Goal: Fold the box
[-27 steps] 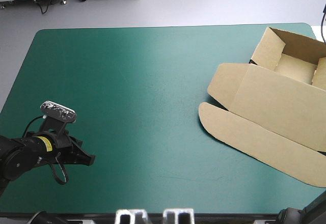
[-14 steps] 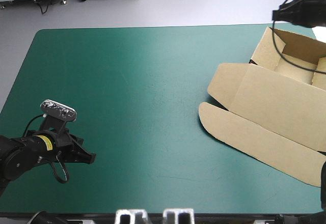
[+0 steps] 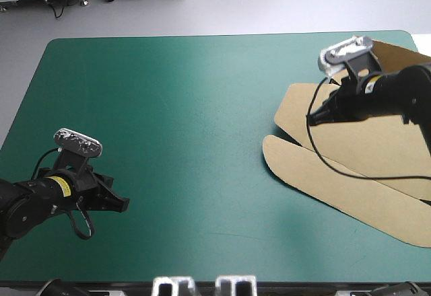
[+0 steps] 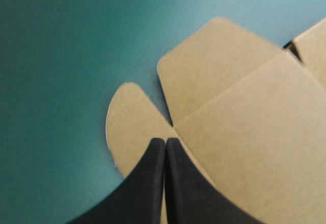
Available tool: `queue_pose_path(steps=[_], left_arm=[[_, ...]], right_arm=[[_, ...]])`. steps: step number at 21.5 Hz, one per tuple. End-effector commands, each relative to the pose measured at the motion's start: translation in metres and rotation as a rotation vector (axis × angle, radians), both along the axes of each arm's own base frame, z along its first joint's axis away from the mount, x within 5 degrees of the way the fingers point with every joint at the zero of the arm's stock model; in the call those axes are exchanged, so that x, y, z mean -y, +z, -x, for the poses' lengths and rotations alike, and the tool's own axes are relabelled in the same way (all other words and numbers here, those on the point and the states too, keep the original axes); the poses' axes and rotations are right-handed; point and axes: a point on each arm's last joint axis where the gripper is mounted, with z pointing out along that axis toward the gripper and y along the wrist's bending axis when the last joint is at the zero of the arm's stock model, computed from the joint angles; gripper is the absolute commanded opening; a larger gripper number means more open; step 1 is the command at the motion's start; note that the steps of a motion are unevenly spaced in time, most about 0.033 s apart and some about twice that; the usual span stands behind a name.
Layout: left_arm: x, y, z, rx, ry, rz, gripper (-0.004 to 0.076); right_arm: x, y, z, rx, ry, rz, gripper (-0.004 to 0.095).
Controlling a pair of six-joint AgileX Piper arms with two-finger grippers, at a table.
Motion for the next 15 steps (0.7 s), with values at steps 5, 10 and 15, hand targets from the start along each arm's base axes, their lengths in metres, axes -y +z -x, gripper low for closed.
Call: queue_pose_path(steps=[5, 10, 15], left_arm=[[0.003, 0.009, -0.003, 0.082, -0.015, 0.045, -0.0010], [0.004, -0.006, -0.004, 0.100, -0.044, 0.026, -0.0010], [0.004, -0.036, 0.001, 0.044, -0.045, 0.032, -0.0010]], right_arm=[[0.012, -0.056, 0.048, 0.050, -0.027, -0.017, -0.0011], [0.023, -0.095, 0.091, 0.044, -0.033, -0.012, -0.0015], [0.026, -0.090, 0.099, 0.105, -0.039, -0.023, -0.0015]])
